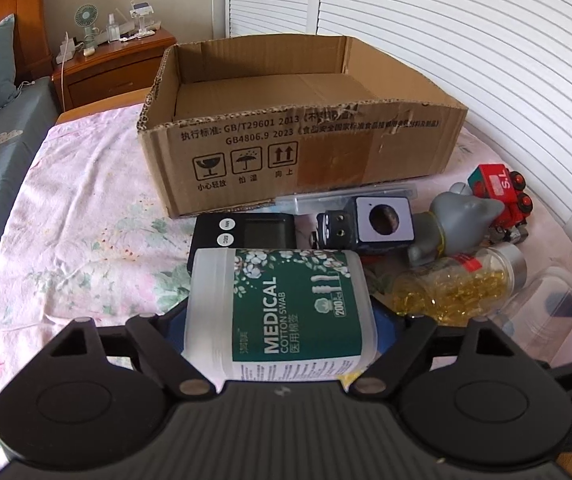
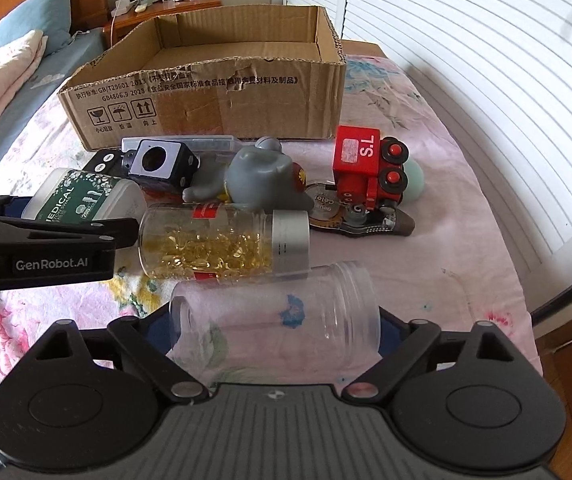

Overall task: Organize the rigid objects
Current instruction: 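Grasp the MEDICAL bottle with the left tool while the right tool grasps the clear jar, then drop the MEDICAL bottle into the box with the left tool while the right tool drops the clear jar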

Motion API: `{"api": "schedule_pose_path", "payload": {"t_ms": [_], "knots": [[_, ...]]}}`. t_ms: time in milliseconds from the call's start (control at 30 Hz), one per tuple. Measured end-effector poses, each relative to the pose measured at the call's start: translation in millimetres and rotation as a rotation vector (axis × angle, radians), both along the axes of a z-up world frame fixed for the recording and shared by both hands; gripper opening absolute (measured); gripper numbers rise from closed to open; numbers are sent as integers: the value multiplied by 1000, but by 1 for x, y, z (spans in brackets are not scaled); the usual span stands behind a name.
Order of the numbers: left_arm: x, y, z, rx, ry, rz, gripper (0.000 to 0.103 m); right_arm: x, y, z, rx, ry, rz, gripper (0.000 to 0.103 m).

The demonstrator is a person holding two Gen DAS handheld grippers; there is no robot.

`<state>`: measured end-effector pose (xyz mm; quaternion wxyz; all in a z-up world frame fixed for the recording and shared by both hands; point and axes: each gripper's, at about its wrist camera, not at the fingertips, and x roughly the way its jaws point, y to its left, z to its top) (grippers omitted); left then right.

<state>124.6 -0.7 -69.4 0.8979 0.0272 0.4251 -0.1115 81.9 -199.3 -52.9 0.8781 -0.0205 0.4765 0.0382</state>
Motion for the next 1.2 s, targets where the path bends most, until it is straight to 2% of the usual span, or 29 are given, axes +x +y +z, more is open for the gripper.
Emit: {"api": "schedule_pose_path", "payload": {"t_ms": [367,533,700,967,1200], "knots": [[-7,10,20,18,1,-37,82,-7,-5,16,-35,-38,78,95],[-13,10,44,28,-31,-75,82,-9,-10,37,-21,-79,119,95],[-2,9,74,24,-78,-90,82,0,-12,62,20,-135,155,95],[59,1,105,42,-135,-86,83,41,-10,98,61,-228,191,95],[133,-14,98,72,-138,-46,83,88,-6,106,76,-236,203,95]]}}
